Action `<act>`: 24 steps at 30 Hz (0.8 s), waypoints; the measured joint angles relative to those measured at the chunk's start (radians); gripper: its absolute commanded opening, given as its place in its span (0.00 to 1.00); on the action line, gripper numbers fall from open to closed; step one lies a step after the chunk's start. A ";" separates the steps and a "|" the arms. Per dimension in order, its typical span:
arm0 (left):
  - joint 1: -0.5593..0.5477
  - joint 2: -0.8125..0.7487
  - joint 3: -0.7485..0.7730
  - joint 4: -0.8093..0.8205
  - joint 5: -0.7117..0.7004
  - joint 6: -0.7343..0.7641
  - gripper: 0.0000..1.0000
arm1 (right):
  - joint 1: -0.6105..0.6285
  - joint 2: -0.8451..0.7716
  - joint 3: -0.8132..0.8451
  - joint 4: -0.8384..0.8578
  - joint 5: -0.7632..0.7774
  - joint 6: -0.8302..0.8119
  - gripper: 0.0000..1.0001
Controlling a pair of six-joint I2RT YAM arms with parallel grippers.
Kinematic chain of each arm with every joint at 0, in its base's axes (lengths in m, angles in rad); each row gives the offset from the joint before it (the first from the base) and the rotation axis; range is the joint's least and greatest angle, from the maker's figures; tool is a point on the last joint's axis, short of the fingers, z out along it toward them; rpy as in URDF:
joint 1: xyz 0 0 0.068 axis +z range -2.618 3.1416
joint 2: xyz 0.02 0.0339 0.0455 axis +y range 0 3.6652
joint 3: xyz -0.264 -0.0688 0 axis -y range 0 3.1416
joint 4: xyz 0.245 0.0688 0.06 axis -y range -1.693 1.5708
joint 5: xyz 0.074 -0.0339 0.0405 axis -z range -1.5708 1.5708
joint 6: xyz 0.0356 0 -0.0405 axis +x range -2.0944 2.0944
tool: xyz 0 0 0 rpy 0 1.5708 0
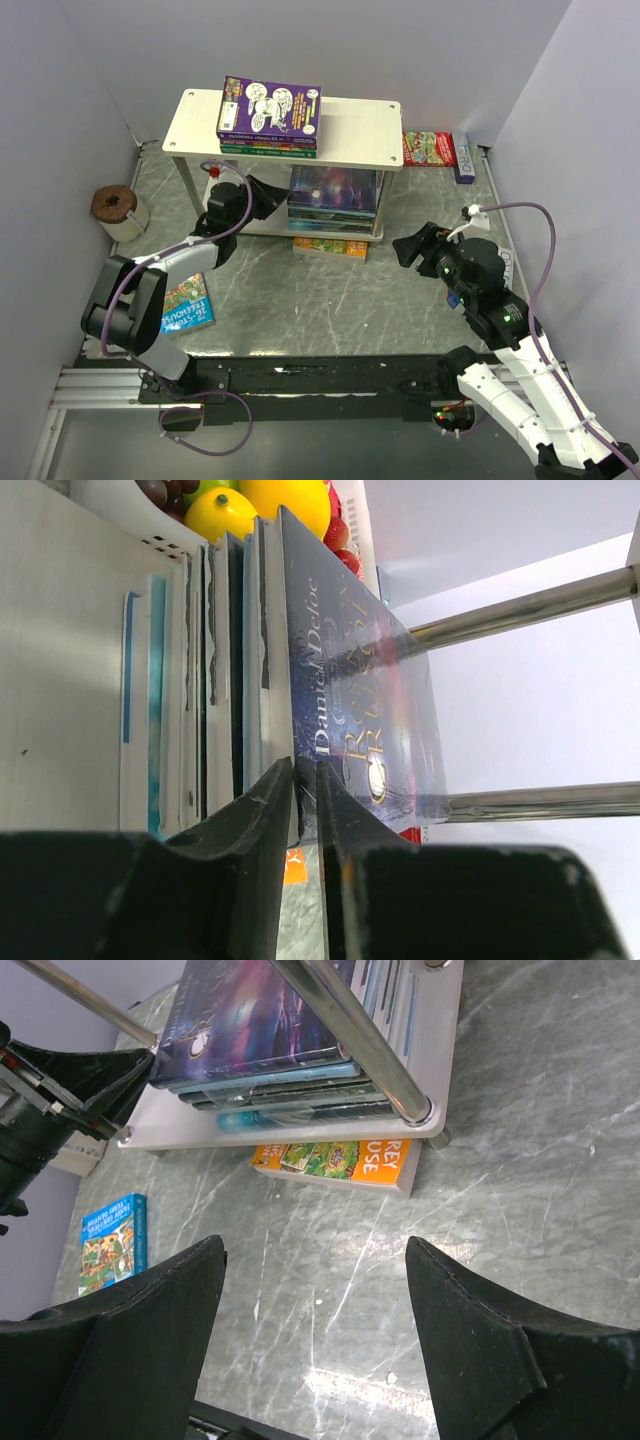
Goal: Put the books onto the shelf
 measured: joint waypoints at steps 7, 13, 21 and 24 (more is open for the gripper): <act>0.000 0.006 0.002 0.005 0.002 0.000 0.37 | -0.002 0.000 0.000 0.000 0.000 0.000 0.80; 0.005 -0.029 -0.003 -0.035 -0.008 0.010 0.50 | -0.002 -0.013 -0.001 -0.002 0.002 0.000 0.80; 0.025 -0.326 -0.055 -0.288 -0.089 0.047 0.57 | -0.002 -0.030 -0.001 -0.014 0.019 -0.004 0.81; 0.024 -0.468 -0.076 -0.319 -0.122 0.074 0.58 | -0.002 -0.034 -0.010 -0.013 0.019 -0.004 0.81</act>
